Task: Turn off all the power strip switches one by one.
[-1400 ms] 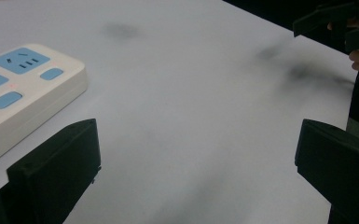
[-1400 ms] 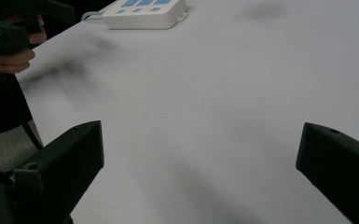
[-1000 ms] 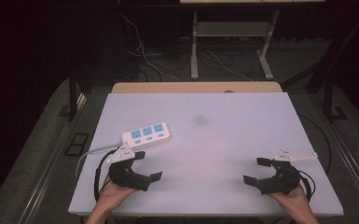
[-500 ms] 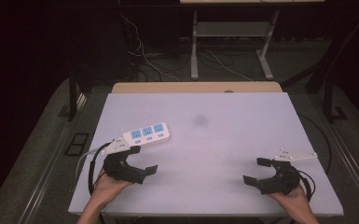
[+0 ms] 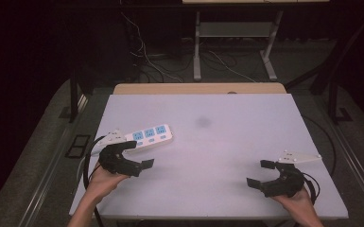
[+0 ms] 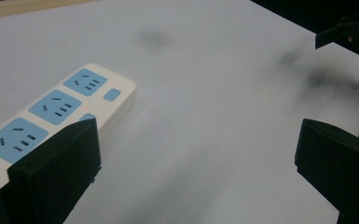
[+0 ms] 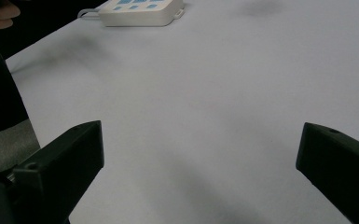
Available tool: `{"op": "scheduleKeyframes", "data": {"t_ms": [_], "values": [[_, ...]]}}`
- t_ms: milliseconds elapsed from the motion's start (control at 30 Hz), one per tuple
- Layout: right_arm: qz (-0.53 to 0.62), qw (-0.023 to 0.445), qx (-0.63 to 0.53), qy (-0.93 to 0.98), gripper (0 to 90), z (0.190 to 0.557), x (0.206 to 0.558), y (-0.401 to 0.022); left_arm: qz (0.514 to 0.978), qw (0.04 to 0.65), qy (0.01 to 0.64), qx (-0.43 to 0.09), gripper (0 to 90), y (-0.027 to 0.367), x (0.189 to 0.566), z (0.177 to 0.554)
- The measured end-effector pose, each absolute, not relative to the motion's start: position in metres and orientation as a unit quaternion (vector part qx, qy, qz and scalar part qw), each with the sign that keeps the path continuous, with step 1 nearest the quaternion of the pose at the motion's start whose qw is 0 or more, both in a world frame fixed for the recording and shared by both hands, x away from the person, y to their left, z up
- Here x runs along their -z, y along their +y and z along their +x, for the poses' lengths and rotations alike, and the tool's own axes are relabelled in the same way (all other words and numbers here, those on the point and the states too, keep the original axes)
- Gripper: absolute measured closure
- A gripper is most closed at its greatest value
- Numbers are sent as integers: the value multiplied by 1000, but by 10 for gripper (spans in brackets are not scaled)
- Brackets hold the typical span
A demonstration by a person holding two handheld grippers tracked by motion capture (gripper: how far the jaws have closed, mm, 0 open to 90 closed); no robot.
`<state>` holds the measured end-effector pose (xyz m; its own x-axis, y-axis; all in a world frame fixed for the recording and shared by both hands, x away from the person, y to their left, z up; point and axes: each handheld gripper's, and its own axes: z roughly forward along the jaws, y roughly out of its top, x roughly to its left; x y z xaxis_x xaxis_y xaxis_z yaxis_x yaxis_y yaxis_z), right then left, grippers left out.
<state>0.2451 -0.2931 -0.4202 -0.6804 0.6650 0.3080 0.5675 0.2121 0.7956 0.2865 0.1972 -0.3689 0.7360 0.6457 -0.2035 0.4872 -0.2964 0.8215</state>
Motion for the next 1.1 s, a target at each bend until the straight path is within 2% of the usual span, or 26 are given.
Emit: {"op": "scheduleKeyframes", "data": {"t_ms": [367, 1100], "values": [[394, 48, -484, 779, 6, 245, 421, -292, 797, 467, 374, -85, 0, 210, 369, 299], [394, 49, -481, 781, 6, 245, 422, -291, 824, 408, 383, -86, 2, 212, 367, 330]]}}
